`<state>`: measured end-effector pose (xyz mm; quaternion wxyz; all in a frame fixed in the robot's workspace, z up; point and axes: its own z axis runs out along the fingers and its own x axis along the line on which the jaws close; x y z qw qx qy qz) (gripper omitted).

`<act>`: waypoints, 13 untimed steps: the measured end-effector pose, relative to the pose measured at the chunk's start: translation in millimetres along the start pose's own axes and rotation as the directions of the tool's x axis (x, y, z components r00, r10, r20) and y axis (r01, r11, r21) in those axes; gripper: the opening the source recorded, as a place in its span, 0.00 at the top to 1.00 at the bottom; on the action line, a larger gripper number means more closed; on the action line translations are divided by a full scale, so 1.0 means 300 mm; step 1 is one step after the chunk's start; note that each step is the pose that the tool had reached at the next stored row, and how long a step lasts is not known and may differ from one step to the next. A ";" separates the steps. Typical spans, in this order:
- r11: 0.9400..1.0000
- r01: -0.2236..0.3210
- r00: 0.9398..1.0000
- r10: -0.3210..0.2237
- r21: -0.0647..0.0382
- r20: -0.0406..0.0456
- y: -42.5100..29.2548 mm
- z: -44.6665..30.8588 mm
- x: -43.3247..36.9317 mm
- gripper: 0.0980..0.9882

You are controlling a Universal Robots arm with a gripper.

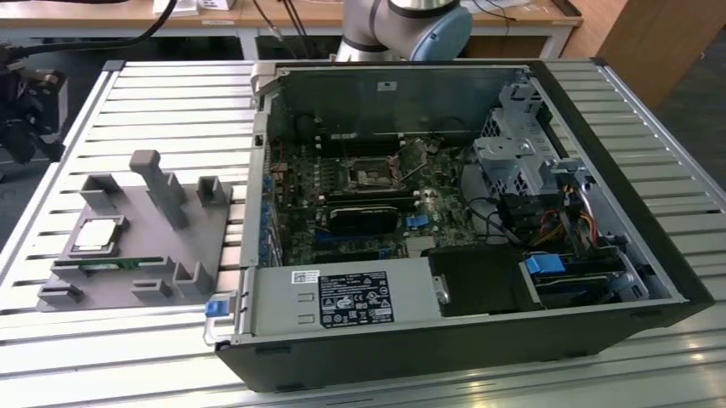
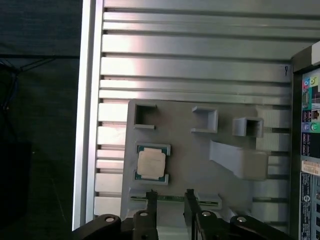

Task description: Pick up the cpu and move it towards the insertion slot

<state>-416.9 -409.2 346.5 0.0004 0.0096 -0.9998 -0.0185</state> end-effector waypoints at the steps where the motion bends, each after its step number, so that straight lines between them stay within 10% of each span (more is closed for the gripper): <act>1: 1.000 0.000 1.000 0.000 0.000 0.000 0.000 0.005 0.000 0.65; 13: 1.000 0.000 1.000 0.000 0.001 0.000 -0.002 0.066 0.011 0.32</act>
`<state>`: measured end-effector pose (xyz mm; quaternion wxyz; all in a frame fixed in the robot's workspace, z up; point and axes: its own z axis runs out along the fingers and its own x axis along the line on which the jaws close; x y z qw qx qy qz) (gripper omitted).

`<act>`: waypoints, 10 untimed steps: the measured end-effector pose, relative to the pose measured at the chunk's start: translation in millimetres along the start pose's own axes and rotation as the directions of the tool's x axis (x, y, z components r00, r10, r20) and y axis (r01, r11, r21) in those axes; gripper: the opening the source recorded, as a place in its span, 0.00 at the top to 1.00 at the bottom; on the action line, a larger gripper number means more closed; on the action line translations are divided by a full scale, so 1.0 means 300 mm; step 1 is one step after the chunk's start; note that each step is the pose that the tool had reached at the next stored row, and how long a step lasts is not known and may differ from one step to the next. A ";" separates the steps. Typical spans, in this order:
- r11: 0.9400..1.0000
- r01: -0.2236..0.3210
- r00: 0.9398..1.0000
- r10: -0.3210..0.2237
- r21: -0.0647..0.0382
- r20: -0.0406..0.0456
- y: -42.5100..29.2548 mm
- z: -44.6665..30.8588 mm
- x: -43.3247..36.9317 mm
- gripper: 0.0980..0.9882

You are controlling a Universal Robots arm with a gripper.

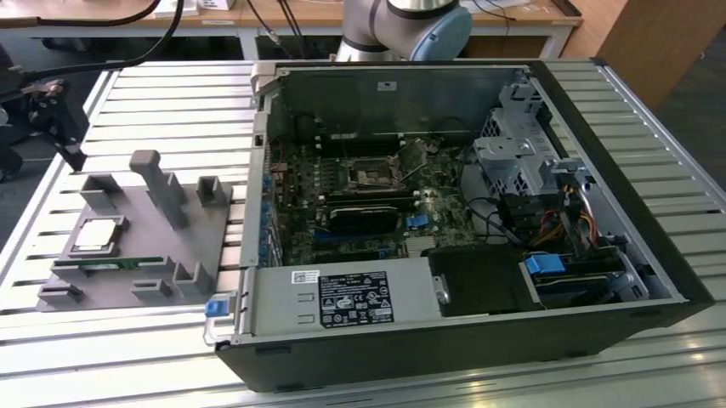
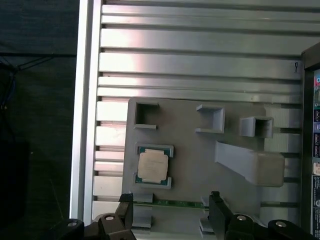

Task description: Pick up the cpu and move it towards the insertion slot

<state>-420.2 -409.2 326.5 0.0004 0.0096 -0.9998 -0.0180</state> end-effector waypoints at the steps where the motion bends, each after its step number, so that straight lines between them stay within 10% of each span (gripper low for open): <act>1: 1.000 0.000 1.000 0.000 0.000 0.000 0.000 0.002 0.000 0.32; 10: 1.000 0.000 1.000 0.000 0.000 0.000 -0.001 0.022 0.001 0.32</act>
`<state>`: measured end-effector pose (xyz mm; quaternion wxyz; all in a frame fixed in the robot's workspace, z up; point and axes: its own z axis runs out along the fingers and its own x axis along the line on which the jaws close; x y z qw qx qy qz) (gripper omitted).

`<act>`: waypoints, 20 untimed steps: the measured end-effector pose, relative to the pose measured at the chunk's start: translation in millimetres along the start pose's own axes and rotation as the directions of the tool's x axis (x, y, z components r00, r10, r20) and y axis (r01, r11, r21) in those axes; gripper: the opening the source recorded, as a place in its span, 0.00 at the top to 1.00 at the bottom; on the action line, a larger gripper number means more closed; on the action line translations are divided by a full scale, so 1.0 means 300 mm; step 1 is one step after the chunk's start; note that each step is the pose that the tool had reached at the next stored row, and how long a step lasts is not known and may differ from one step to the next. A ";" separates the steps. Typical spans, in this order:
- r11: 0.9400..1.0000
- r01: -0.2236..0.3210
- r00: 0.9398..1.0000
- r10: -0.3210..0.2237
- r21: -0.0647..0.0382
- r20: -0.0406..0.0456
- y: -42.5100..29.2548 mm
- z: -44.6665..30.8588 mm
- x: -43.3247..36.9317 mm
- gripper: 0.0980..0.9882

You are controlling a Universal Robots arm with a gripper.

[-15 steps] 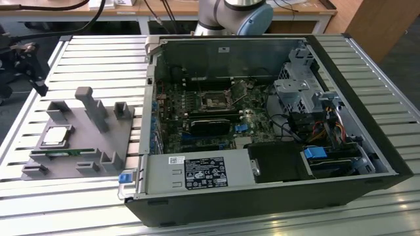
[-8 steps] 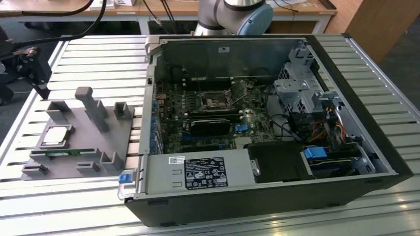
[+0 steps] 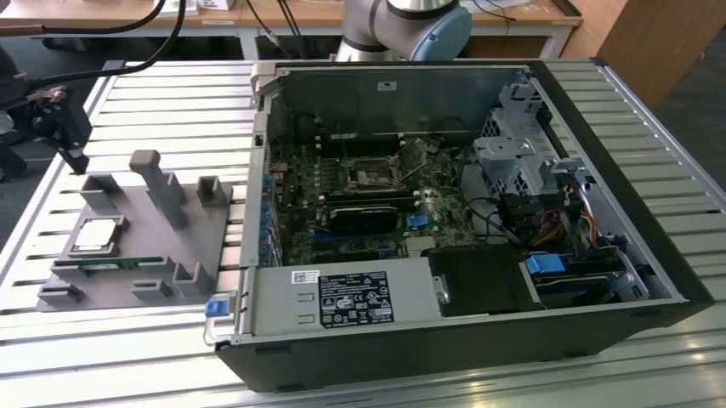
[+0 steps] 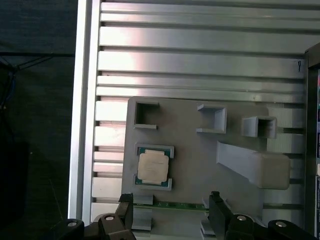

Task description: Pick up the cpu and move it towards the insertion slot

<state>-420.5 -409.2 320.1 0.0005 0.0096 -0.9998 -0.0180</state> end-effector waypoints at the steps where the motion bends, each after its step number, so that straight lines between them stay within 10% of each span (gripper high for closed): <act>1: 1.000 0.000 1.000 0.000 0.000 0.000 0.000 0.002 0.000 0.32; 20: 1.000 0.000 1.000 0.000 0.000 0.000 -0.001 0.027 0.000 0.32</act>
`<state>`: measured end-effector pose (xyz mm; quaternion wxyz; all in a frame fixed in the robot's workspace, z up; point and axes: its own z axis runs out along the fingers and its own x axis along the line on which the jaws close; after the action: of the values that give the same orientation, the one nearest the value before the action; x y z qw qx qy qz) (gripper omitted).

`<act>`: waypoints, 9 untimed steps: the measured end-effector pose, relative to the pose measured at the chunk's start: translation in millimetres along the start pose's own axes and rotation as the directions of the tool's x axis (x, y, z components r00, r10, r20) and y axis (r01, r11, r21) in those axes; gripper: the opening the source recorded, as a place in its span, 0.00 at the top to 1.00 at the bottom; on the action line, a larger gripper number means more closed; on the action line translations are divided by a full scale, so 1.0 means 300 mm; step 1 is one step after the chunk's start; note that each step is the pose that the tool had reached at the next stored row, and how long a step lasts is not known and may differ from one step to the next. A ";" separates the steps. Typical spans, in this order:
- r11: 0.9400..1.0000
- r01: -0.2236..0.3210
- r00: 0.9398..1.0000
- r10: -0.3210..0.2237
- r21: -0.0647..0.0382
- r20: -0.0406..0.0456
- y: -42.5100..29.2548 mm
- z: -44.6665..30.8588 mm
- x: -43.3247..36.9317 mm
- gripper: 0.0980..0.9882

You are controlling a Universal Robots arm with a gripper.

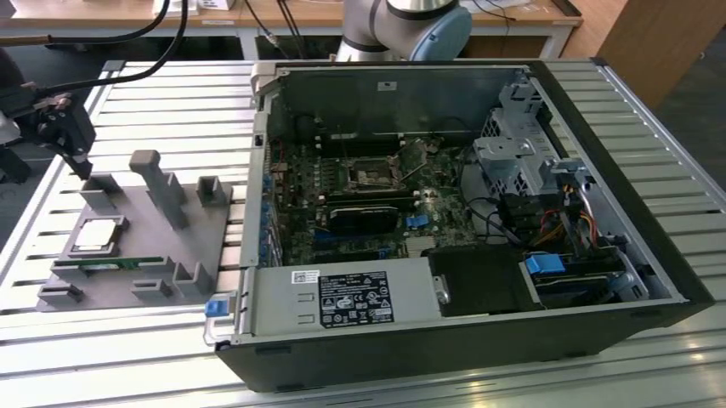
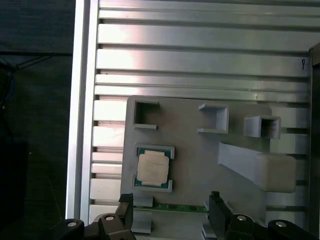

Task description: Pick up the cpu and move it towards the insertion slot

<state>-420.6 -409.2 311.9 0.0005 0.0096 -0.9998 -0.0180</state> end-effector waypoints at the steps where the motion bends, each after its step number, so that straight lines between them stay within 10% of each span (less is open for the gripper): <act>1: 1.000 0.000 1.000 0.000 0.000 0.000 0.000 0.001 0.000 0.32; 9: 1.000 0.000 1.000 0.000 0.000 0.000 0.000 0.013 0.000 0.32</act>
<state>-420.6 -409.2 307.9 0.0005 0.0096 -0.9998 -0.0181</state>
